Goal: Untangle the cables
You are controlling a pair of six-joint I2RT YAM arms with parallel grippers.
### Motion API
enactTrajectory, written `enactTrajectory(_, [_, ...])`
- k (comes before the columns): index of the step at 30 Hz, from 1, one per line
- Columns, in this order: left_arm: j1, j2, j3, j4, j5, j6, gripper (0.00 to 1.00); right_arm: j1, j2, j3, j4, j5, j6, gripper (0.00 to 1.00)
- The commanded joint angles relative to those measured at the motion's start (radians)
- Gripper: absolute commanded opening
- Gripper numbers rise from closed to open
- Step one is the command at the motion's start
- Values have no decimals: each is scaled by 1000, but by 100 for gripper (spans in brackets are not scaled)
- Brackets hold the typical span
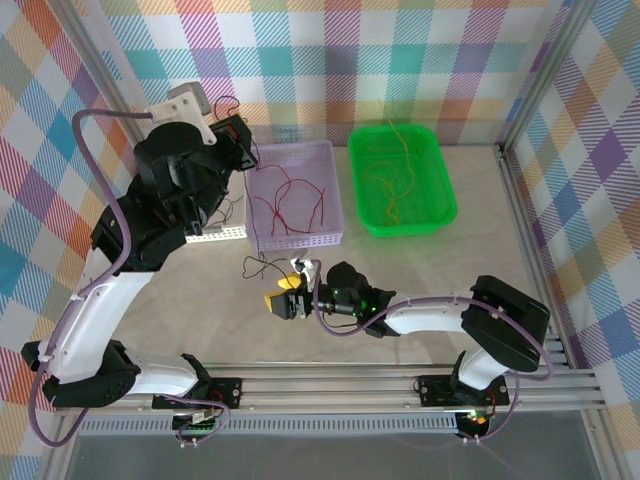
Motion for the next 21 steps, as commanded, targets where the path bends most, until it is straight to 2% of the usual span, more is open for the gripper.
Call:
enactTrajectory(1, [6,-1,39,5,10,-6,0,-2,-32,-2,18,14,-61,66])
enactTrajectory(3, [5,-4,38,-1,10,-1,0,-2,-67,-12,9,12,-81,65])
enactTrajectory(5, [5,-4,36,-2,10,0,0,-2,-76,0,-22,3,-97,55])
enactTrajectory(7, [6,-6,33,5,15,0,0,-4,-63,18,-41,-26,-99,28])
enactTrajectory(10, [6,-6,33,3,13,3,0,-6,-62,29,-76,-54,-83,1])
enactTrajectory(15, [6,-8,62,-21,-41,85,0,-19,-130,-50,-94,-20,-67,0])
enactTrajectory(21, [25,-11,130,-58,-127,236,0,-94,-303,-255,-158,35,-29,0])
